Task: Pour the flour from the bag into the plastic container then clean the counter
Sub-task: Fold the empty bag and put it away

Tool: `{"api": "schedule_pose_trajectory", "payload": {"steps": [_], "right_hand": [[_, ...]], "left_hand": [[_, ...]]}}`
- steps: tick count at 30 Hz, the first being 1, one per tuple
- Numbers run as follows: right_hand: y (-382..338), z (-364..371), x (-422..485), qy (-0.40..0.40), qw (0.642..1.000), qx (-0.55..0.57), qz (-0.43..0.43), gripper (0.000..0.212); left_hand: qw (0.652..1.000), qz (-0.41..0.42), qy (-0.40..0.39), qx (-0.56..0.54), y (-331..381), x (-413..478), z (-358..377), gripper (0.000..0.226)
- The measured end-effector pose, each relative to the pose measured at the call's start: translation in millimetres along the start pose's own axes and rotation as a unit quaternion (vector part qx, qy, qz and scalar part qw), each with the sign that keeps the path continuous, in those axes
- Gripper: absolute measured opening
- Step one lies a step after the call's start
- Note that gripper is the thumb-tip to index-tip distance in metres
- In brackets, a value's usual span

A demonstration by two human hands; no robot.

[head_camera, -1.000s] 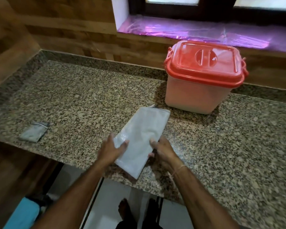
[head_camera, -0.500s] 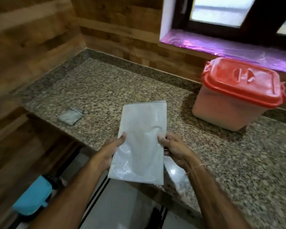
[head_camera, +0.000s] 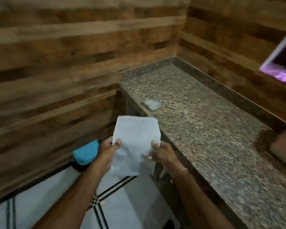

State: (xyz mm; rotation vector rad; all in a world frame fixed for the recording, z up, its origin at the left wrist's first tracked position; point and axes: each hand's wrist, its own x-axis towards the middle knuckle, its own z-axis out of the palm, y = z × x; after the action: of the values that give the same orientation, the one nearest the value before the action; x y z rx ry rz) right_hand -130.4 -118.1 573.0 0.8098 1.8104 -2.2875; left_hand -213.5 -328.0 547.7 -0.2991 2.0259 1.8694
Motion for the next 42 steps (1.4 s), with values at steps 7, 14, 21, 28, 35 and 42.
{"api": "schedule_pose_trajectory", "payload": {"steps": [7,14,21,28,35,42], "right_hand": [[20,133,20,-0.067,0.995,-0.056,-0.047,0.060],[22,207,39,-0.096,0.992,-0.080,-0.026,0.023],[30,229,114,-0.085,0.994,-0.073,0.009,0.027],[43,233,185,-0.196,0.962,-0.100,0.160,0.028],[62,248,217,-0.244,0.938,-0.175,0.173,0.012],[131,287,283,-0.192,0.937,-0.233,0.178,0.029]], "left_hand": [[0.990,-0.053,0.128,-0.011,-8,-14,-144,0.035],[0.976,-0.070,0.184,-0.097,-15,-15,-196,0.020],[0.972,-0.043,0.208,-0.096,-15,21,-197,0.018],[0.970,-0.082,0.224,-0.051,-43,53,-206,0.022],[0.933,-0.240,0.193,-0.185,-69,91,-235,0.056],[0.910,-0.252,0.280,-0.175,-137,160,-246,0.019]]}}
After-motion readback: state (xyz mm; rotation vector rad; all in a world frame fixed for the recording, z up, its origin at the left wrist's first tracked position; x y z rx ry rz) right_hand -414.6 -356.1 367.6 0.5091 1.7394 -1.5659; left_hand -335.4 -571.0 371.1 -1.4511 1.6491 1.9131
